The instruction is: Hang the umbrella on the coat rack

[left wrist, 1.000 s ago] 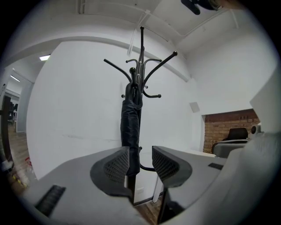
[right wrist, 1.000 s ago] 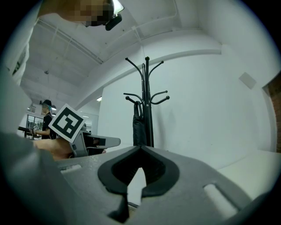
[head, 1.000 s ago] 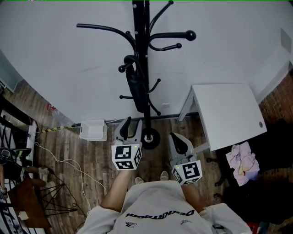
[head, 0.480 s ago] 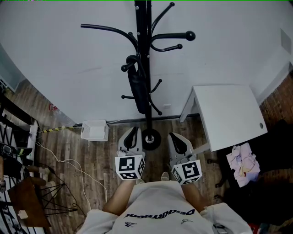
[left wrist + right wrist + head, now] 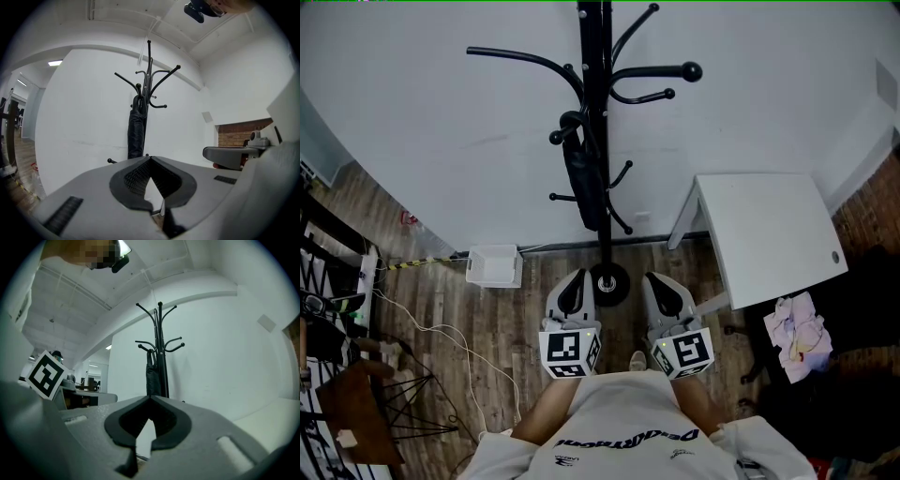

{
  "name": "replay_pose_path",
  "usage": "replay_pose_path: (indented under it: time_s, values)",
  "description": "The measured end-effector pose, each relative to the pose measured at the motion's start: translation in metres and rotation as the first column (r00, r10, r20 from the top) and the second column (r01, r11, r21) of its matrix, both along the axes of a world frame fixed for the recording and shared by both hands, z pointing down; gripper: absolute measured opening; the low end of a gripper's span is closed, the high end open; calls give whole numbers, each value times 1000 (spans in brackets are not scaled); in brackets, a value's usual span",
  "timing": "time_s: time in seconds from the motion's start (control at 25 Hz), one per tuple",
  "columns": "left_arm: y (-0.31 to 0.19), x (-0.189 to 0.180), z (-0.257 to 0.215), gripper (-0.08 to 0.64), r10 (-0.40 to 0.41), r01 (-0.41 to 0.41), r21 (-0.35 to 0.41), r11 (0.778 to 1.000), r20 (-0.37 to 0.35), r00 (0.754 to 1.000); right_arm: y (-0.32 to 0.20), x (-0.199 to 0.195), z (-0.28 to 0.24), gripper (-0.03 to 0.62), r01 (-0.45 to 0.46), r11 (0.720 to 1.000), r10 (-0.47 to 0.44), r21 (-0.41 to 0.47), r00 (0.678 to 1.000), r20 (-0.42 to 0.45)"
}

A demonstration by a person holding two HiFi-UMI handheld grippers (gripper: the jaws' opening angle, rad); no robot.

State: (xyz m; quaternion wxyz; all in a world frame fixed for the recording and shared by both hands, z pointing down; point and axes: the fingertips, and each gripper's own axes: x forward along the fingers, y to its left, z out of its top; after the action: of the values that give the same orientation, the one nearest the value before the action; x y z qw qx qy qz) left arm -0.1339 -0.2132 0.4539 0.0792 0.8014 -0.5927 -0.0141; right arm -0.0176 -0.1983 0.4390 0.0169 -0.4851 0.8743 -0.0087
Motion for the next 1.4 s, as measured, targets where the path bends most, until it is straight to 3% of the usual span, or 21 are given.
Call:
replay_pose_path:
  time_s: [1.4]
  values:
    - [7, 20, 9, -2, 67, -67, 24, 997, 6, 998, -12, -8, 9, -3, 26, 1000, -26, -10, 1000, -10]
